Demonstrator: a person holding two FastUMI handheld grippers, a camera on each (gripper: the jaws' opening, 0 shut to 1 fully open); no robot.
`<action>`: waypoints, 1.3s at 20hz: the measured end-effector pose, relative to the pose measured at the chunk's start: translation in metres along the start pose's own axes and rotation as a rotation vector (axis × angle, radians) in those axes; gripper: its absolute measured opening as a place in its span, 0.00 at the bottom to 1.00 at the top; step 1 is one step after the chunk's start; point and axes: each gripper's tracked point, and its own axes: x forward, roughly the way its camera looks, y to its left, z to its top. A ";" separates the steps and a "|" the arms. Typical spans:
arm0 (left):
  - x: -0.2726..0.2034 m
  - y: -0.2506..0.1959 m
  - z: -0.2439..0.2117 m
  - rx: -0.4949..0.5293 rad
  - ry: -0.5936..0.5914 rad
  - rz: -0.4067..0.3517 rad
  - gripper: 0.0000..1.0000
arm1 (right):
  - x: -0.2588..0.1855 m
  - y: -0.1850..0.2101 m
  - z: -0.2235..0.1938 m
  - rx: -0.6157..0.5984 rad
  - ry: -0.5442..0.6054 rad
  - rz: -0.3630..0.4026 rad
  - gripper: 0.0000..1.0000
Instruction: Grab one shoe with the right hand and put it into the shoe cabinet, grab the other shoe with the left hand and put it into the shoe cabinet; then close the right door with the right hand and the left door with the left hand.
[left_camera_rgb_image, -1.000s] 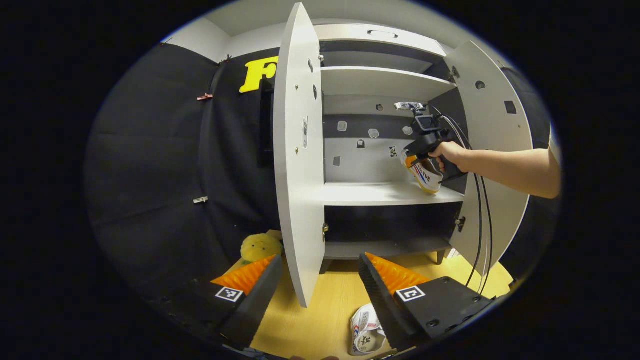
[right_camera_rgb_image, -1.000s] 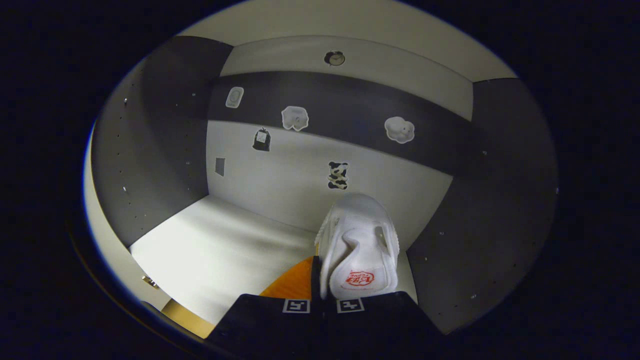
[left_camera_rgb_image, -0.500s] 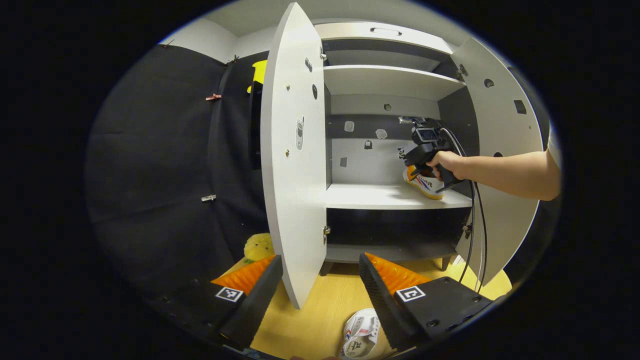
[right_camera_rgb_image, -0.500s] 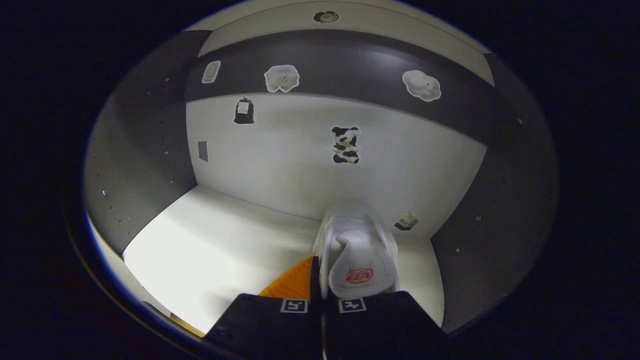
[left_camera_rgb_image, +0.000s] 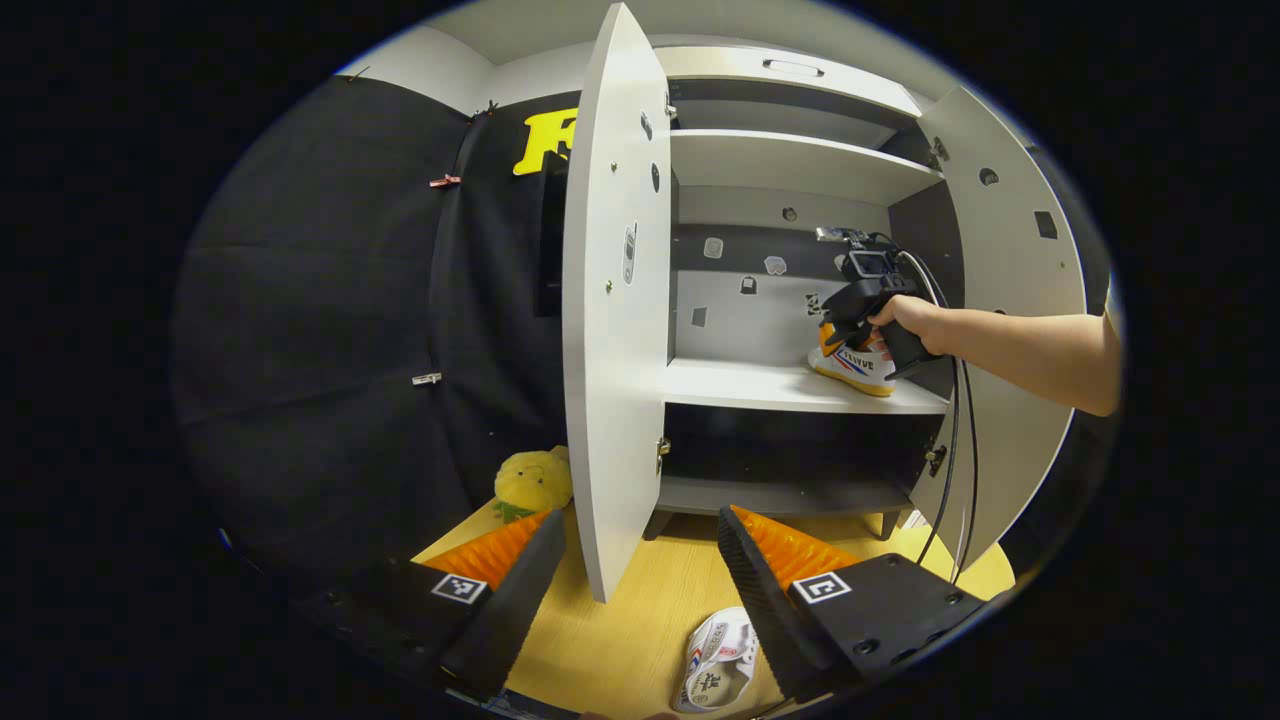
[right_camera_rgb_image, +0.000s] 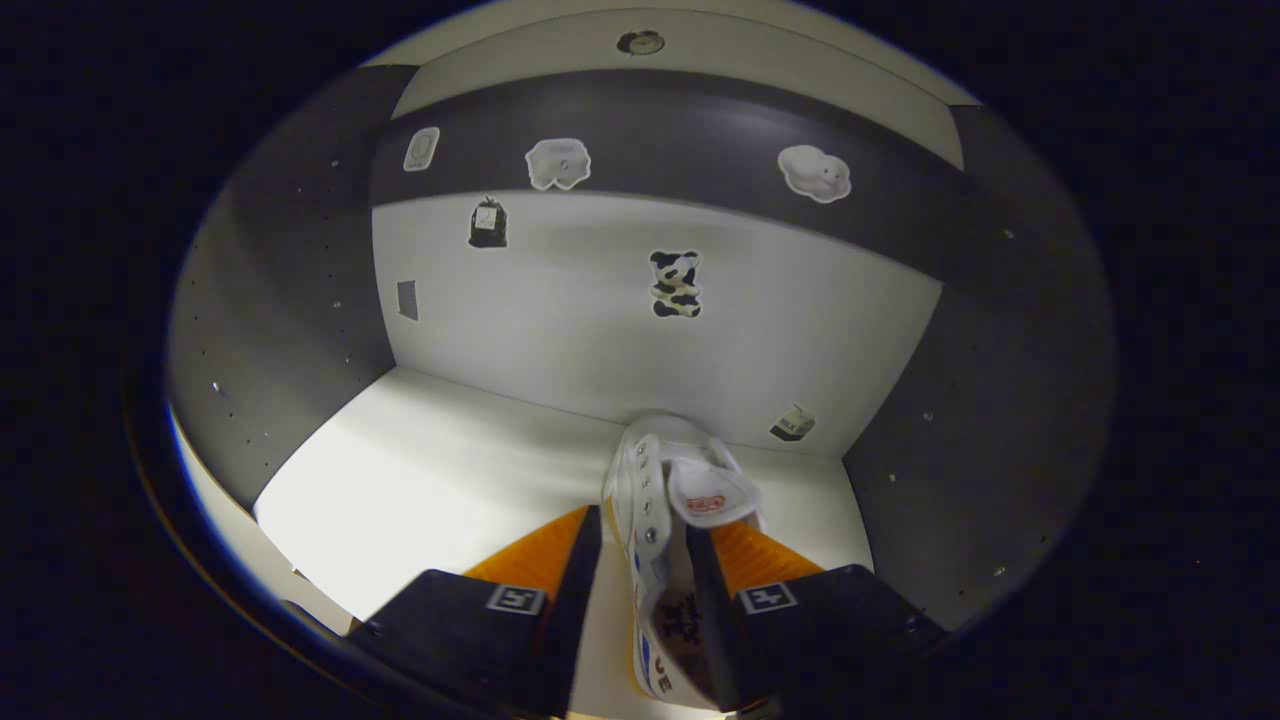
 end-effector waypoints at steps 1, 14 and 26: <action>-0.001 0.002 0.000 0.004 -0.002 -0.007 0.95 | -0.011 0.000 0.001 -0.009 -0.024 -0.008 0.74; -0.023 0.007 -0.053 0.017 0.025 -0.181 0.95 | -0.193 0.017 -0.053 0.067 -0.299 -0.020 0.98; -0.002 -0.018 -0.194 0.058 0.284 -0.379 0.95 | -0.293 0.021 -0.251 0.118 -0.158 -0.089 0.98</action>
